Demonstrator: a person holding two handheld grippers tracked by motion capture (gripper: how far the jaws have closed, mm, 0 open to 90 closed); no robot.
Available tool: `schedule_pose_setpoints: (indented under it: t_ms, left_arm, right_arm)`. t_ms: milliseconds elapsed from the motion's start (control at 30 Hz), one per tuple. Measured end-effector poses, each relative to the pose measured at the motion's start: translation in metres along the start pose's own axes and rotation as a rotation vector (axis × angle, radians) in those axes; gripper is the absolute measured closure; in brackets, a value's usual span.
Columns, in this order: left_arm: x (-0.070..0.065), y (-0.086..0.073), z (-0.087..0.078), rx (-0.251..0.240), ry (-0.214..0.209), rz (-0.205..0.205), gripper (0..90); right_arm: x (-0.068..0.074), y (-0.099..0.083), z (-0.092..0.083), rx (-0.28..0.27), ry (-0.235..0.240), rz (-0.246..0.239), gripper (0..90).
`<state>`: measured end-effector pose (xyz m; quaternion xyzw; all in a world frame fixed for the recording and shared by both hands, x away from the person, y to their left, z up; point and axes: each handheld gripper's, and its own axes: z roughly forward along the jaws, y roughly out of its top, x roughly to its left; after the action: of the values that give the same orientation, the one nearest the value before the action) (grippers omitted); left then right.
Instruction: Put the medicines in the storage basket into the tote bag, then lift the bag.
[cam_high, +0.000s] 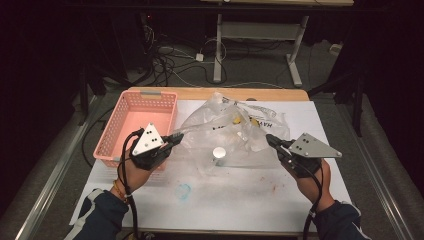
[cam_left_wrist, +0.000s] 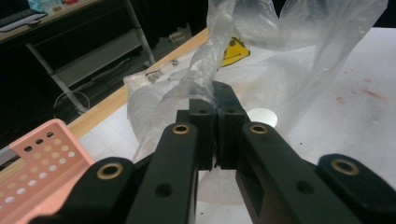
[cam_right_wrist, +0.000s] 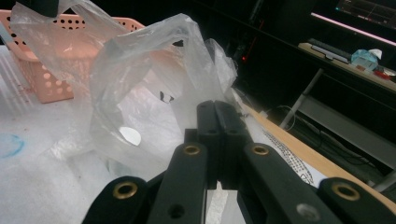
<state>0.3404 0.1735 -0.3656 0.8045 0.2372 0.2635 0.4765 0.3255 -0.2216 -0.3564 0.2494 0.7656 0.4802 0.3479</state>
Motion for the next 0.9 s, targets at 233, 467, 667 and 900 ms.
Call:
schedule_pose_setpoints:
  t_ms: [233,467,667,900]
  left_arm:
    - [0.005,0.005,0.006,0.003,-0.005,0.001,85.7]
    - [0.017,0.013,0.021,0.002,-0.008,-0.011,85.7]
    - [0.032,0.035,0.037,-0.006,0.005,0.005,85.6]
    - [0.041,0.063,0.050,-0.034,-0.003,0.023,85.6]
  right_arm:
    - [-0.005,0.004,0.006,-0.006,-0.008,-0.004,90.0]
    - [-0.017,0.005,0.017,0.005,-0.028,0.004,90.0]
    - [-0.040,0.006,0.034,0.011,-0.061,0.035,90.0]
    - [-0.066,0.012,0.045,0.004,-0.082,0.095,90.0]
